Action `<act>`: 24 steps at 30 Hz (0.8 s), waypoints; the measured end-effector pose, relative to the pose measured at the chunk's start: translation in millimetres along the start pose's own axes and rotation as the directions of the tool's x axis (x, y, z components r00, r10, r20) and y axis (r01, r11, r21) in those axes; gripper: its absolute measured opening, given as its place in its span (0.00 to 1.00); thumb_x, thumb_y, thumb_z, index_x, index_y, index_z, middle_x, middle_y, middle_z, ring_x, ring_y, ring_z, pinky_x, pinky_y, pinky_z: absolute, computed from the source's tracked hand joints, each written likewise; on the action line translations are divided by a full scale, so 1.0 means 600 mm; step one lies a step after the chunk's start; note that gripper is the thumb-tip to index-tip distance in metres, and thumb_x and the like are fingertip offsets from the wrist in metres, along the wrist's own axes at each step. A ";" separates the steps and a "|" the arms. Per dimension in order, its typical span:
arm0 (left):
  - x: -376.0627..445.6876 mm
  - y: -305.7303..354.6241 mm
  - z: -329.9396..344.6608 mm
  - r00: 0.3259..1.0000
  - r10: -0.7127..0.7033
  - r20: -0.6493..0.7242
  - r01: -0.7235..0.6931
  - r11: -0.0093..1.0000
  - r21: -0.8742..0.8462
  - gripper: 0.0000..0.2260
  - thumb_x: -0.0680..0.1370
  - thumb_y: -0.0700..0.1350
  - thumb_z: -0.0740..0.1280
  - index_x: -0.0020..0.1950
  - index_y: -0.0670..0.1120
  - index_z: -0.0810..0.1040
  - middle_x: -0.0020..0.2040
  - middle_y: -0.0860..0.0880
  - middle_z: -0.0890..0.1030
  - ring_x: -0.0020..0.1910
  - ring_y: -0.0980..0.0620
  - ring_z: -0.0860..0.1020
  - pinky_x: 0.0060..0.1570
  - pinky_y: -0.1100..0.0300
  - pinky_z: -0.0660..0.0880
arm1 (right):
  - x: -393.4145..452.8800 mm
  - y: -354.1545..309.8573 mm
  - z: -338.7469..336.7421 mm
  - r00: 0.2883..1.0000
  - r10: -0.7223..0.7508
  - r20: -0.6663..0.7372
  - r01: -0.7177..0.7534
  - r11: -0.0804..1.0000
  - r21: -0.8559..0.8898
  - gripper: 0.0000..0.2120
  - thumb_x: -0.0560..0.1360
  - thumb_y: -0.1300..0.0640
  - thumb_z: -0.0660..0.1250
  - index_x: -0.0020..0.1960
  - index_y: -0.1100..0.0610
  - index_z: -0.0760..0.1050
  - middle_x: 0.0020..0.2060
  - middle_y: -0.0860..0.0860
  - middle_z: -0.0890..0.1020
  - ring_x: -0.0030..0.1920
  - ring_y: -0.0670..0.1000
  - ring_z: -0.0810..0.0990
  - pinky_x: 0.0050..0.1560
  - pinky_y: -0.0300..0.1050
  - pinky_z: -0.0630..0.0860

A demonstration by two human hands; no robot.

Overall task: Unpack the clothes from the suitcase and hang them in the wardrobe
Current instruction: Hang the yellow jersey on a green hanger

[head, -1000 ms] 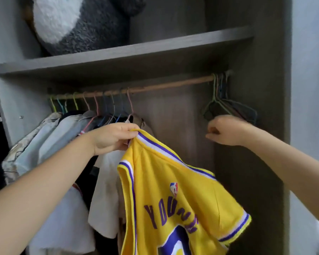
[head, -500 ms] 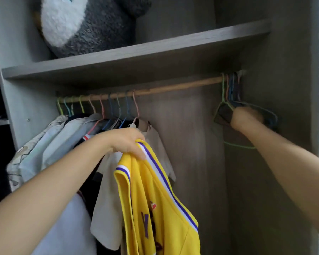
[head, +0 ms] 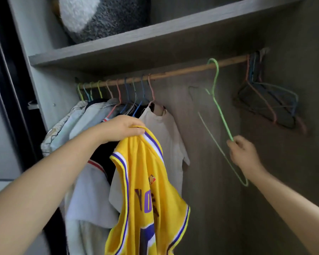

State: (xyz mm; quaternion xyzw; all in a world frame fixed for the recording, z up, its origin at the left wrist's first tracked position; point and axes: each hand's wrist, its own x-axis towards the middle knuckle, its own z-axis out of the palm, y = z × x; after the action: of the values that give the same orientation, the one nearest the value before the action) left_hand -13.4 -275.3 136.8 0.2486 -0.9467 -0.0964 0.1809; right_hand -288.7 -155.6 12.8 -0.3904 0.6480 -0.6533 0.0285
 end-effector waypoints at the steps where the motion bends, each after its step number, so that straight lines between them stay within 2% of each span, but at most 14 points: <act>1: -0.011 -0.007 0.000 0.998 -0.016 -0.066 0.007 0.990 -0.141 0.04 0.77 0.41 0.64 0.44 0.46 0.77 0.41 0.51 0.79 0.35 0.70 0.75 0.39 0.76 0.70 | -0.028 0.023 0.016 0.994 0.090 0.061 -0.098 0.984 0.147 0.18 0.77 0.65 0.60 0.30 0.54 0.66 0.15 0.47 0.67 0.18 0.42 0.64 0.22 0.38 0.60; 3: -0.032 -0.013 -0.006 0.985 -0.070 -0.160 0.012 0.941 -0.338 0.09 0.78 0.36 0.61 0.42 0.47 0.75 0.35 0.54 0.80 0.32 0.68 0.76 0.36 0.76 0.72 | -0.070 0.043 0.047 0.953 0.194 0.232 -0.265 0.906 0.330 0.17 0.77 0.66 0.60 0.31 0.58 0.64 0.13 0.48 0.64 0.16 0.43 0.63 0.19 0.33 0.60; 5: -0.048 -0.015 -0.013 0.976 -0.113 -0.185 0.022 0.901 -0.433 0.11 0.79 0.34 0.58 0.42 0.47 0.74 0.31 0.57 0.81 0.30 0.67 0.77 0.34 0.75 0.73 | -0.089 0.031 0.074 0.897 0.208 0.390 -0.379 0.815 0.439 0.14 0.77 0.64 0.59 0.33 0.60 0.65 0.14 0.48 0.64 0.17 0.46 0.63 0.18 0.33 0.60; 7: -0.062 -0.011 -0.018 0.979 -0.131 -0.158 0.042 0.880 -0.473 0.11 0.79 0.34 0.56 0.42 0.46 0.74 0.30 0.59 0.81 0.30 0.66 0.78 0.33 0.74 0.74 | -0.087 0.002 0.092 0.871 0.174 0.459 -0.419 0.750 0.512 0.13 0.79 0.60 0.56 0.36 0.60 0.67 0.14 0.46 0.60 0.15 0.43 0.58 0.18 0.30 0.55; 8: -0.071 -0.013 -0.019 0.981 -0.137 -0.138 0.054 0.875 -0.482 0.11 0.79 0.34 0.56 0.43 0.45 0.74 0.29 0.58 0.81 0.30 0.65 0.78 0.33 0.73 0.74 | -0.083 -0.015 0.098 0.873 0.166 0.458 -0.412 0.754 0.511 0.14 0.79 0.57 0.56 0.36 0.60 0.69 0.14 0.46 0.59 0.15 0.41 0.56 0.18 0.29 0.53; 10: -0.086 -0.014 -0.021 0.984 -0.146 -0.107 0.078 0.877 -0.474 0.11 0.78 0.34 0.56 0.43 0.46 0.74 0.30 0.58 0.82 0.31 0.65 0.79 0.34 0.73 0.75 | -0.064 -0.042 0.092 0.908 0.103 0.406 -0.285 0.862 0.419 0.16 0.80 0.54 0.55 0.36 0.58 0.72 0.12 0.46 0.59 0.14 0.40 0.56 0.18 0.30 0.54; 12: -0.102 -0.014 -0.024 0.985 -0.150 -0.079 0.096 0.879 -0.468 0.11 0.78 0.35 0.56 0.44 0.46 0.75 0.31 0.58 0.82 0.32 0.65 0.79 0.36 0.73 0.76 | -0.036 -0.063 0.068 0.912 -0.074 0.404 -0.036 0.966 0.257 0.21 0.79 0.52 0.58 0.30 0.54 0.77 0.12 0.47 0.62 0.14 0.41 0.58 0.23 0.35 0.57; 13: -0.111 -0.016 -0.026 0.984 -0.158 -0.080 0.102 0.876 -0.472 0.11 0.78 0.34 0.57 0.43 0.46 0.76 0.31 0.58 0.82 0.32 0.64 0.79 0.36 0.72 0.76 | -0.023 -0.073 0.053 0.873 -0.165 0.458 0.074 0.975 0.210 0.22 0.76 0.48 0.61 0.27 0.53 0.79 0.12 0.47 0.63 0.16 0.41 0.58 0.26 0.37 0.56; 14: -0.119 -0.020 -0.029 0.984 -0.162 -0.074 0.105 0.864 -0.492 0.12 0.78 0.34 0.57 0.42 0.46 0.77 0.31 0.57 0.82 0.32 0.64 0.79 0.36 0.72 0.76 | -0.013 -0.084 0.037 0.820 -0.220 0.528 0.134 0.971 0.197 0.21 0.70 0.40 0.65 0.26 0.52 0.80 0.13 0.48 0.63 0.16 0.41 0.59 0.25 0.36 0.57; 15: -0.127 -0.019 -0.033 0.984 -0.165 -0.069 0.107 0.849 -0.517 0.12 0.77 0.35 0.61 0.39 0.47 0.79 0.31 0.56 0.82 0.31 0.63 0.79 0.35 0.71 0.76 | -0.005 -0.093 0.024 0.768 -0.244 0.592 0.157 0.968 0.195 0.23 0.61 0.31 0.68 0.27 0.51 0.81 0.13 0.49 0.63 0.17 0.41 0.59 0.23 0.34 0.57; 17: -0.147 -0.020 -0.038 0.991 -0.133 -0.016 0.099 0.809 -0.579 0.04 0.69 0.46 0.73 0.34 0.50 0.83 0.31 0.54 0.82 0.31 0.62 0.80 0.34 0.70 0.76 | 0.005 -0.105 0.007 0.681 -0.247 0.690 0.159 0.969 0.190 0.31 0.45 0.25 0.70 0.26 0.53 0.81 0.14 0.49 0.63 0.17 0.40 0.59 0.20 0.30 0.57; 18: -0.155 -0.020 -0.041 0.993 -0.114 0.021 0.104 0.794 -0.599 0.08 0.61 0.53 0.78 0.33 0.51 0.84 0.32 0.54 0.83 0.32 0.62 0.80 0.34 0.70 0.76 | 0.006 -0.112 0.004 0.638 -0.264 0.723 0.171 0.964 0.202 0.32 0.43 0.25 0.71 0.26 0.54 0.80 0.14 0.49 0.62 0.17 0.41 0.59 0.20 0.29 0.57; 20: -0.167 -0.023 -0.040 0.988 -0.102 0.118 0.152 0.787 -0.597 0.19 0.50 0.62 0.79 0.33 0.52 0.84 0.32 0.54 0.83 0.32 0.62 0.80 0.34 0.70 0.76 | 0.008 -0.125 0.006 0.572 -0.309 0.760 0.182 0.951 0.249 0.31 0.43 0.27 0.73 0.25 0.55 0.80 0.14 0.49 0.62 0.17 0.41 0.58 0.20 0.28 0.57; 24: -0.176 -0.005 -0.027 0.971 -0.008 0.238 0.136 0.838 -0.528 0.18 0.55 0.64 0.76 0.35 0.54 0.84 0.34 0.58 0.81 0.34 0.63 0.79 0.36 0.72 0.74 | -0.009 -0.155 0.034 0.548 -0.350 0.760 0.163 0.935 0.314 0.30 0.44 0.29 0.74 0.24 0.57 0.79 0.13 0.47 0.63 0.16 0.41 0.59 0.19 0.28 0.58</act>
State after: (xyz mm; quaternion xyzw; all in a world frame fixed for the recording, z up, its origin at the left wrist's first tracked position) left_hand 80.0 -226.0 119.4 0.2105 -0.8851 -0.3940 0.1308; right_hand -230.3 -155.1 88.1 -0.7287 0.4281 -0.4657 0.2625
